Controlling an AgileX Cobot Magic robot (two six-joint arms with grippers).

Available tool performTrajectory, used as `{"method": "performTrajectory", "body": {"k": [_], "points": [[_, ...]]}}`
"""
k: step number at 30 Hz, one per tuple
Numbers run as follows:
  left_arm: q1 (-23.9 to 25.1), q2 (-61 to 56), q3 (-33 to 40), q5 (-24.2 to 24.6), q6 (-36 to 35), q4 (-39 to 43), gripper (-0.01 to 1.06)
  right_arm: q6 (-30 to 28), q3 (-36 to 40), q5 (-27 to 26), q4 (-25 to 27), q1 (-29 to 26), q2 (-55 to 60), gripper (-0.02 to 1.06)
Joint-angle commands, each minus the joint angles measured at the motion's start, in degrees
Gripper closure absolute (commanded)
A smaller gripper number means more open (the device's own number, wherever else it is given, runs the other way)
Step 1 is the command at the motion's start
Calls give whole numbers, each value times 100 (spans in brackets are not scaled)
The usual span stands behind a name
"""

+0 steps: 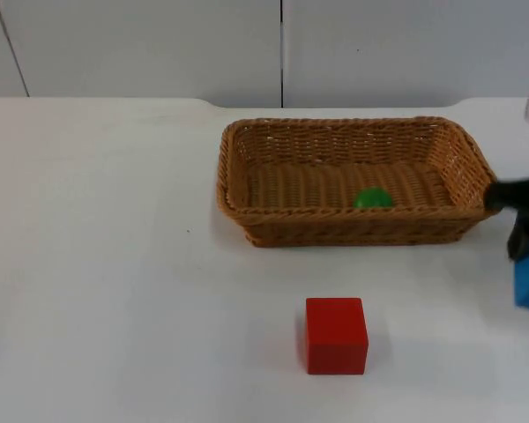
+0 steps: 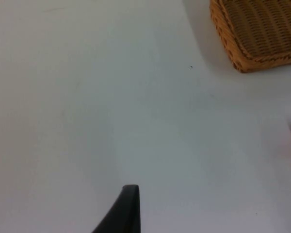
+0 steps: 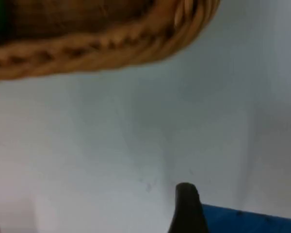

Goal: Place all geometric objects except the red cube into the basket.

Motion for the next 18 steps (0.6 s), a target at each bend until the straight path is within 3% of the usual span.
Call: {"method": "performTrajectory", "body": {"k": [1,8,12,18], "points": [[16,-32,24,-28,53,24,0,-483,-24,492,-35,13,-702,104],[16,-32,24,-28,53,24,0,-1523,-24,1485,-35,13,-1722,104],[16,-32,24,-28,53,24,0,-1698,-24,1780,-25,13,-1716,104],[16,-32,24,-28,53,24,0,-1958,-92,1767,-11,13,-1706,104]]}}
